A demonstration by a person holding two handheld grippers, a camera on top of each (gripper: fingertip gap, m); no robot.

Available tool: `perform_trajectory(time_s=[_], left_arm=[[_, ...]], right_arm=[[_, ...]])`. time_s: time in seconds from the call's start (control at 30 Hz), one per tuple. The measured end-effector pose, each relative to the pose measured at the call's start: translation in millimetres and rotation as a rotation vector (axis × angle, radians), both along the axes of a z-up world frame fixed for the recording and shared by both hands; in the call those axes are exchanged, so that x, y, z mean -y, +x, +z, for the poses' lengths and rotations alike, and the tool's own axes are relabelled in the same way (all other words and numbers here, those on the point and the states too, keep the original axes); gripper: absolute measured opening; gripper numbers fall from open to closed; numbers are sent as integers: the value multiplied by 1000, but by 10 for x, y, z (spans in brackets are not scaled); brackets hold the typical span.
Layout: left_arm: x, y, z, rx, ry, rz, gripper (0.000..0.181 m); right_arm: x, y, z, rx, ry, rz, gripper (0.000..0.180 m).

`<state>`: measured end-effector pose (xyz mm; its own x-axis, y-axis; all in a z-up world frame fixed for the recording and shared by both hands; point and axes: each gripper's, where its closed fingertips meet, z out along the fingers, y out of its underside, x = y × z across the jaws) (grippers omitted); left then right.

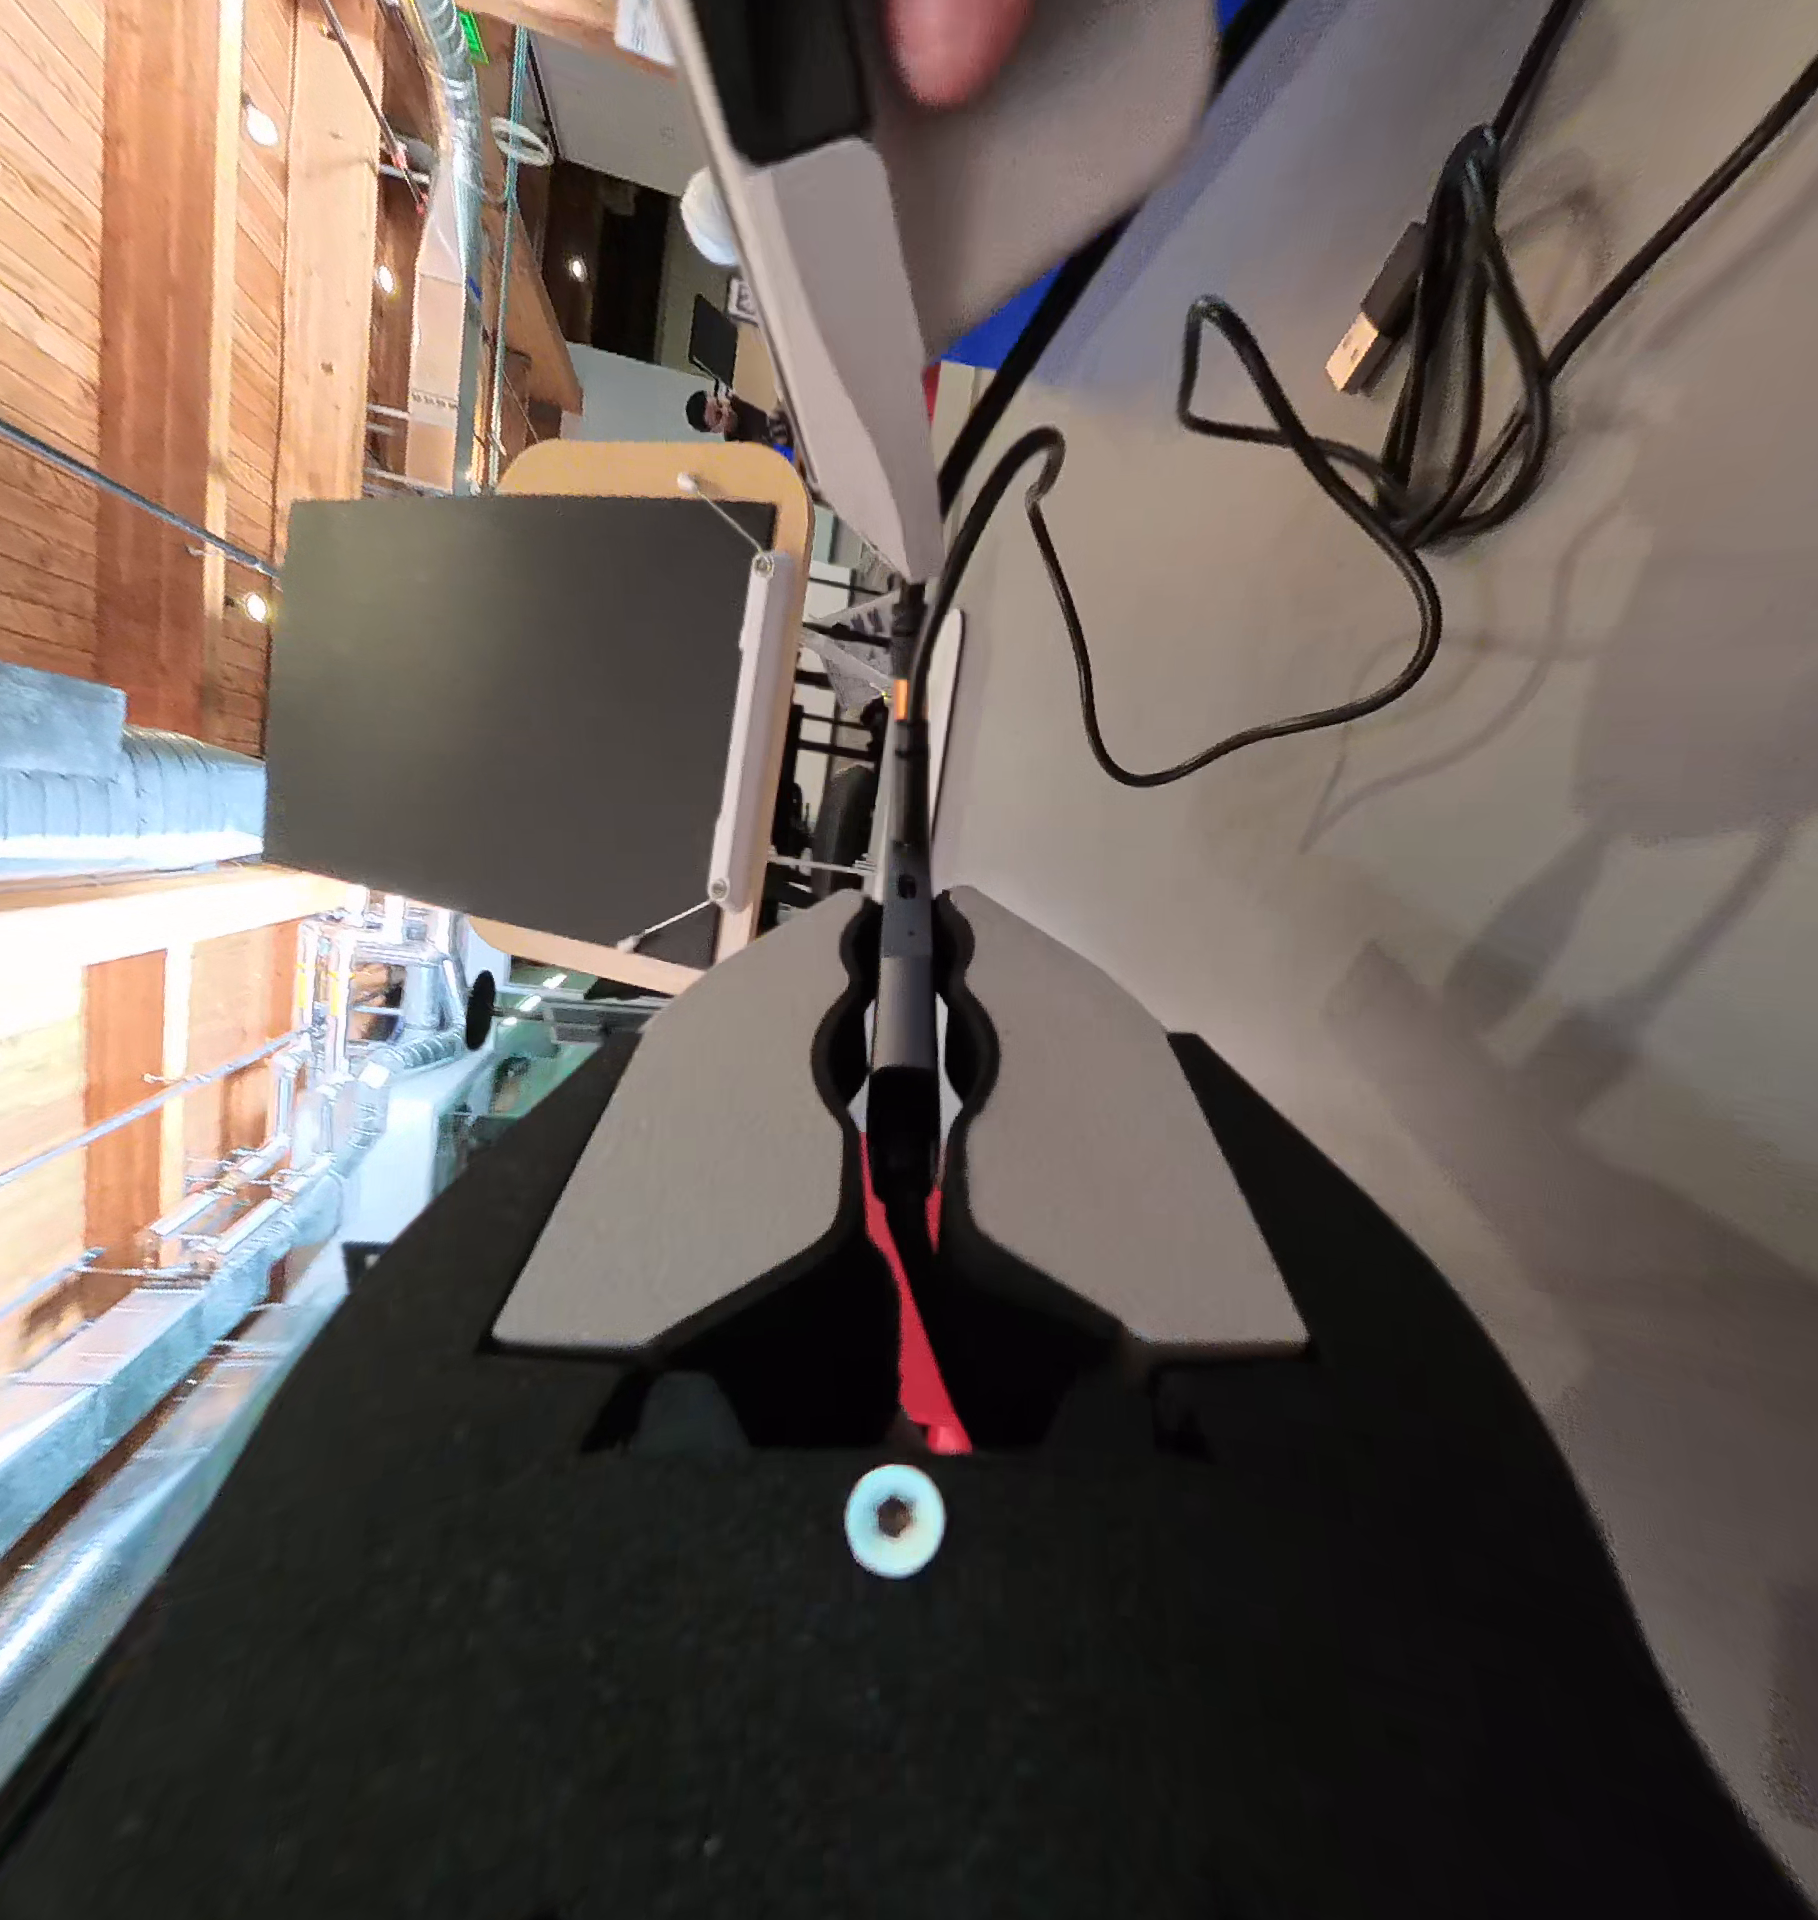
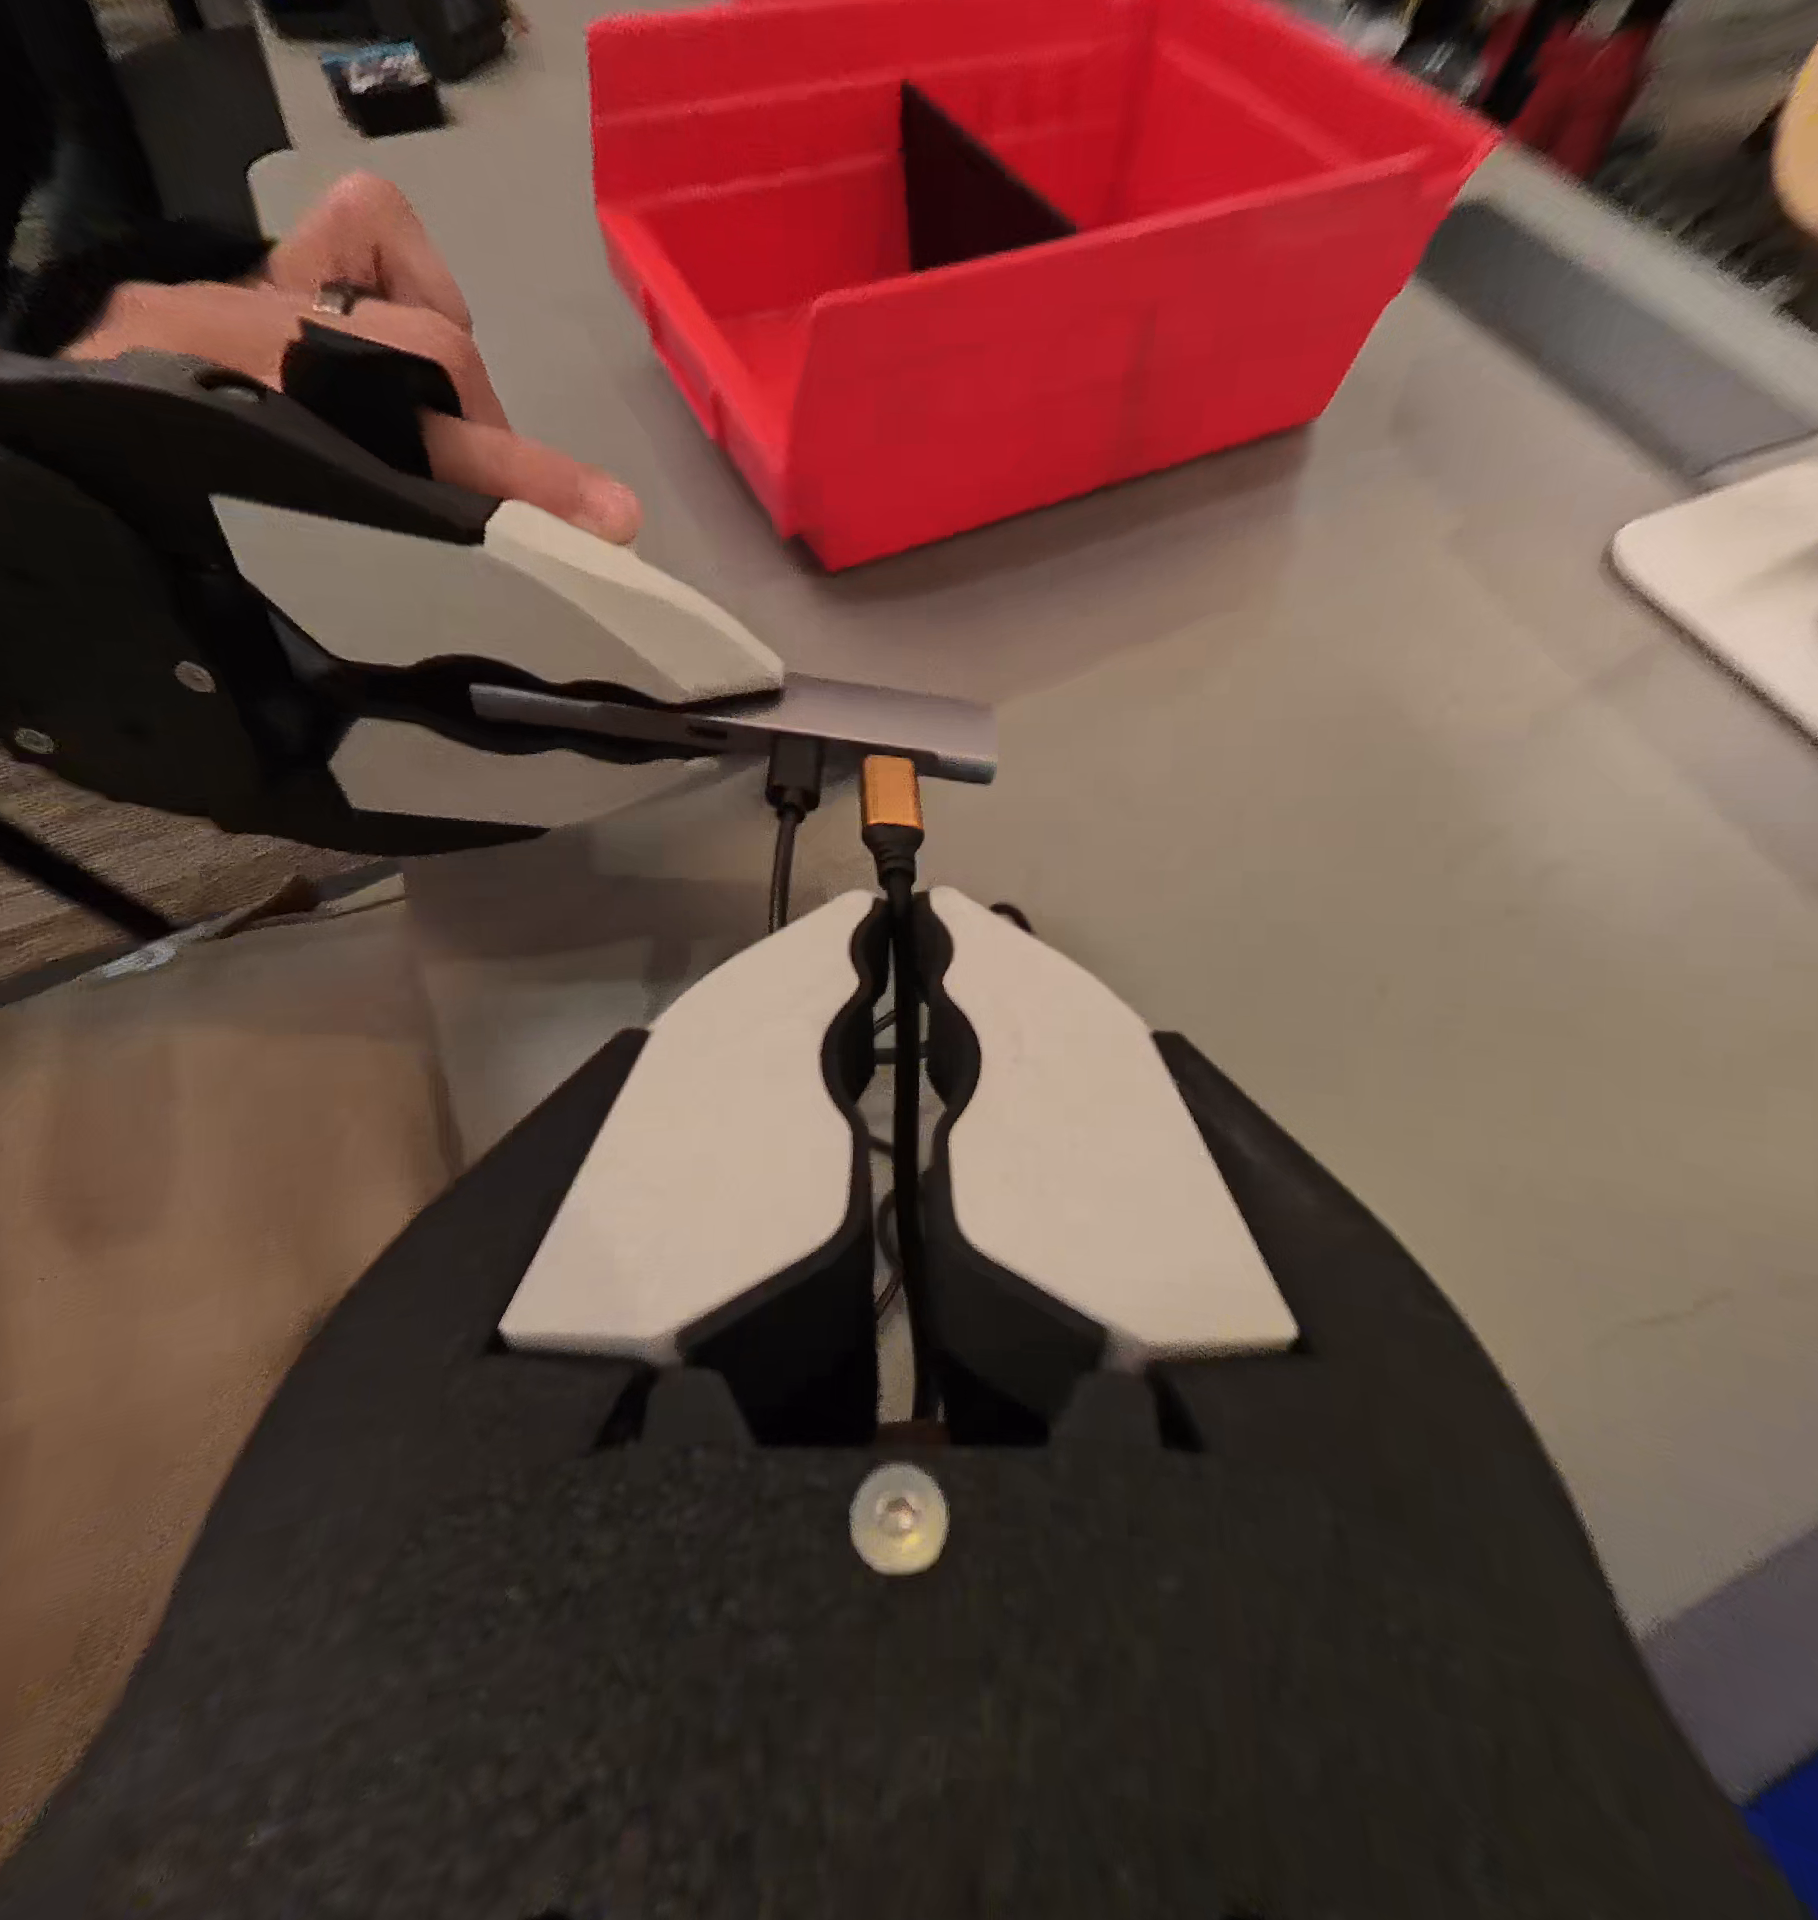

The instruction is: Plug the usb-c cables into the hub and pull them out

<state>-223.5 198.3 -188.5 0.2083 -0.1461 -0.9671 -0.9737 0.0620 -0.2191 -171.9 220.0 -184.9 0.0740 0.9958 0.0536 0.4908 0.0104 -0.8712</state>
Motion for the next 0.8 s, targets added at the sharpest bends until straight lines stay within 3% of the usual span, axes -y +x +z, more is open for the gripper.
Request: perform_trajectory(time_s=[0.17, 0.8], left_arm=[[-22, -29, 2, 23, -7, 25, 8], [24, 20, -4, 30, -38, -15, 7]], right_arm=[[-12, -89, -7, -63, 21, -28, 4], [40, -90, -18, -153, -180, 65, 3]])
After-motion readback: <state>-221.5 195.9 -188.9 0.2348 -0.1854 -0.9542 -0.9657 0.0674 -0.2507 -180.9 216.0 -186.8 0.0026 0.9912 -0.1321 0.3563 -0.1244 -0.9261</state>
